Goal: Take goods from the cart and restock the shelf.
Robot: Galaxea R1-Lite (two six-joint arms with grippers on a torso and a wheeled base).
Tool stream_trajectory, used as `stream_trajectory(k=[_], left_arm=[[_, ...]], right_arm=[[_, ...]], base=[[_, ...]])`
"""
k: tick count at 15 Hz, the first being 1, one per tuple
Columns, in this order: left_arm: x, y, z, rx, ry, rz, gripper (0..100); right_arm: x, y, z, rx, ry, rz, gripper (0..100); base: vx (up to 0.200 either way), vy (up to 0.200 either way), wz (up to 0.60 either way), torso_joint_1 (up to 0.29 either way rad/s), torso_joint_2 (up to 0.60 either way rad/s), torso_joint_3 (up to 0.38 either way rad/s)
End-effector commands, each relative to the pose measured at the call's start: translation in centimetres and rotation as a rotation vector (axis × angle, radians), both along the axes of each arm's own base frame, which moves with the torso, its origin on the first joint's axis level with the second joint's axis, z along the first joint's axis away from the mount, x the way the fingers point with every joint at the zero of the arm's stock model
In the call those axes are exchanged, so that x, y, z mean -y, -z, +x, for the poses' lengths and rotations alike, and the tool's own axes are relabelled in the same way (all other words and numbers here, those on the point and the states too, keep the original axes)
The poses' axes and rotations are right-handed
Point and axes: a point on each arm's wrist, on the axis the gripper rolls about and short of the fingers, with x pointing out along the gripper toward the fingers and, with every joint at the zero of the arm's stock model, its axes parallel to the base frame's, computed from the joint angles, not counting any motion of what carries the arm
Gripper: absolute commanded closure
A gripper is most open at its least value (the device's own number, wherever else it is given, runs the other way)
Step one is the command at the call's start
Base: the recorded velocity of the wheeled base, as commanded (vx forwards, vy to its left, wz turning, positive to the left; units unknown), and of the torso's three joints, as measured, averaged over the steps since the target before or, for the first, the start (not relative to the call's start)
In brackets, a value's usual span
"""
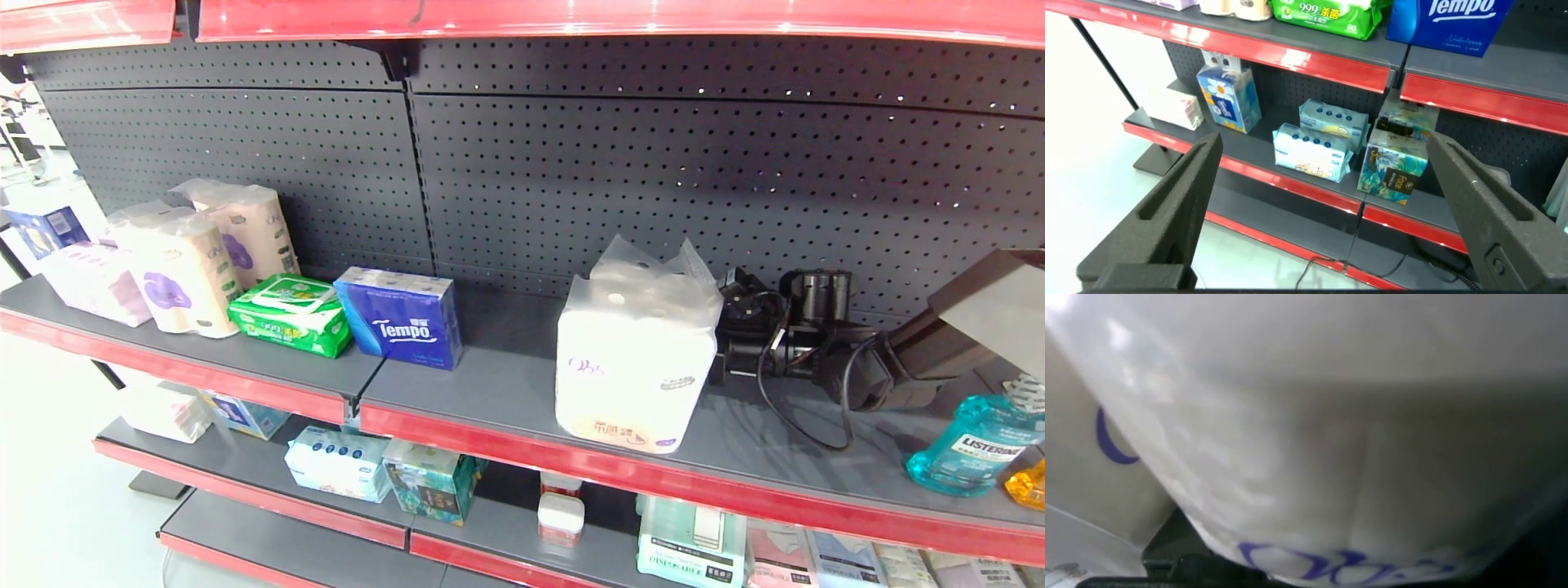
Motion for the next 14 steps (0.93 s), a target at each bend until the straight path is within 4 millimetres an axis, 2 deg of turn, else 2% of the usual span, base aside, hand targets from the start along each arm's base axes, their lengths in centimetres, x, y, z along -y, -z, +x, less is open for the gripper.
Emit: stream_trajectory(k=[1, 14], left_arm=[[0.00, 0.00, 0.01, -0.001, -0.001, -0.001, 0], [0.00, 0.00, 0.01, -0.001, -0.001, -0.001, 0]], right_arm=[[0.08, 0.11, 0.02, -0.013, 0.004, 0.005, 100], [-0.29, 0.17, -0.01, -0.018, -0.004, 0.007, 100]], base=[[0.000, 0.000, 0.00, 0.000, 0.00, 0.000], [0.000, 0.000, 0.00, 0.000, 0.00, 0.000]])
